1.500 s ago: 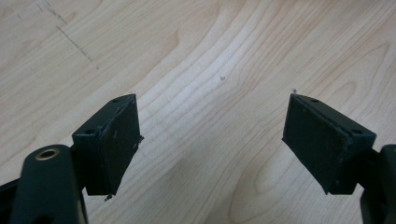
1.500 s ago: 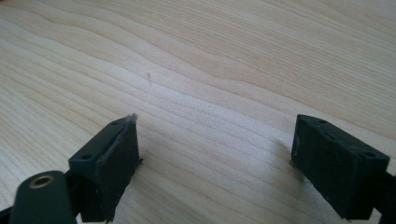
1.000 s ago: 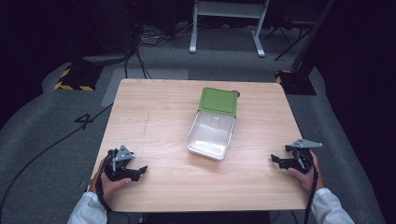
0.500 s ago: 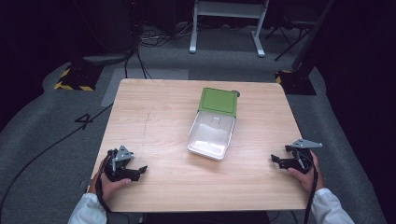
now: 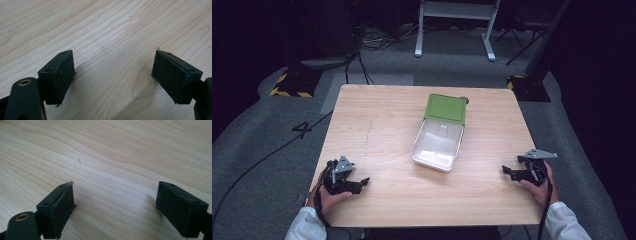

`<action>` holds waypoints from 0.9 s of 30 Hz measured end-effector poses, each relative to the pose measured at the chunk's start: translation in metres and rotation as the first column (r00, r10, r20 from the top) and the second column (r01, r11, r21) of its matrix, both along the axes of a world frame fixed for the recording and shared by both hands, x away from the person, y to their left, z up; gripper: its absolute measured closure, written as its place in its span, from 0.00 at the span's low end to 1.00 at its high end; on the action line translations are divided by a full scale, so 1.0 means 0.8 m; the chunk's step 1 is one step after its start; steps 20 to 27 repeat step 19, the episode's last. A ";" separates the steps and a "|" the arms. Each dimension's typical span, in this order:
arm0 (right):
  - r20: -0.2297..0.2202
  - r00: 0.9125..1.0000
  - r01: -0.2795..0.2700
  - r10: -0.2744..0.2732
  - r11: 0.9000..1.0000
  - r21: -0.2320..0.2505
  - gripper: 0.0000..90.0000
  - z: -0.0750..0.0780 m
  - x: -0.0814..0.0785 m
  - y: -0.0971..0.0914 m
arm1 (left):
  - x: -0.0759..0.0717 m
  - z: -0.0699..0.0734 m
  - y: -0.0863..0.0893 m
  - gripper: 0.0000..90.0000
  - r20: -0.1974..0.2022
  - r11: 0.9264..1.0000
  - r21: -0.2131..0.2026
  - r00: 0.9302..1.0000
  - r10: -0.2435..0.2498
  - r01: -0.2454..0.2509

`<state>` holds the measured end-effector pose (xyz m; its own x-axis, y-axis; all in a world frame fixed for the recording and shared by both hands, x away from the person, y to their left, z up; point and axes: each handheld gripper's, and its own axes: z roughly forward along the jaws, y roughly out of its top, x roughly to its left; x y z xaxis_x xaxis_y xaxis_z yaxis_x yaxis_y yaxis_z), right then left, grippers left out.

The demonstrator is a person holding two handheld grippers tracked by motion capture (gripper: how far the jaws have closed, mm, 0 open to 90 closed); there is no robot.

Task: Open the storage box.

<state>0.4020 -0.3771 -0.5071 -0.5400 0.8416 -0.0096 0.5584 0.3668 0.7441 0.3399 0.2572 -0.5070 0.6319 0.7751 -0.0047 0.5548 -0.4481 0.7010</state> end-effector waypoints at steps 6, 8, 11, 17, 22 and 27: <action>0.000 1.000 -0.002 0.002 1.000 -0.001 0.17 0.000 0.000 0.000 | 0.000 0.000 0.001 0.21 0.001 1.000 0.005 1.000 0.002 -0.002; 0.000 1.000 -0.002 0.002 1.000 0.000 0.17 0.000 0.000 0.000 | 0.000 0.000 0.001 0.21 0.001 1.000 0.005 1.000 0.002 -0.002; 0.000 1.000 -0.003 0.003 1.000 0.000 0.17 0.000 0.000 0.000 | 0.000 0.000 0.001 0.21 0.001 1.000 0.005 1.000 0.002 -0.002; 0.000 1.000 -0.003 0.003 1.000 0.000 0.17 0.000 0.000 0.000 | -0.001 0.000 0.001 0.21 0.001 1.000 0.005 1.000 0.014 -0.014; 0.000 1.000 -0.002 0.002 1.000 0.000 0.17 0.000 0.000 0.000 | -0.002 0.000 0.003 0.21 -0.001 1.000 0.000 1.000 0.026 -0.026; 0.000 1.000 -0.002 0.002 1.000 0.000 0.17 0.000 0.000 0.000 | -0.002 0.000 0.003 0.21 -0.001 1.000 0.000 1.000 0.026 -0.026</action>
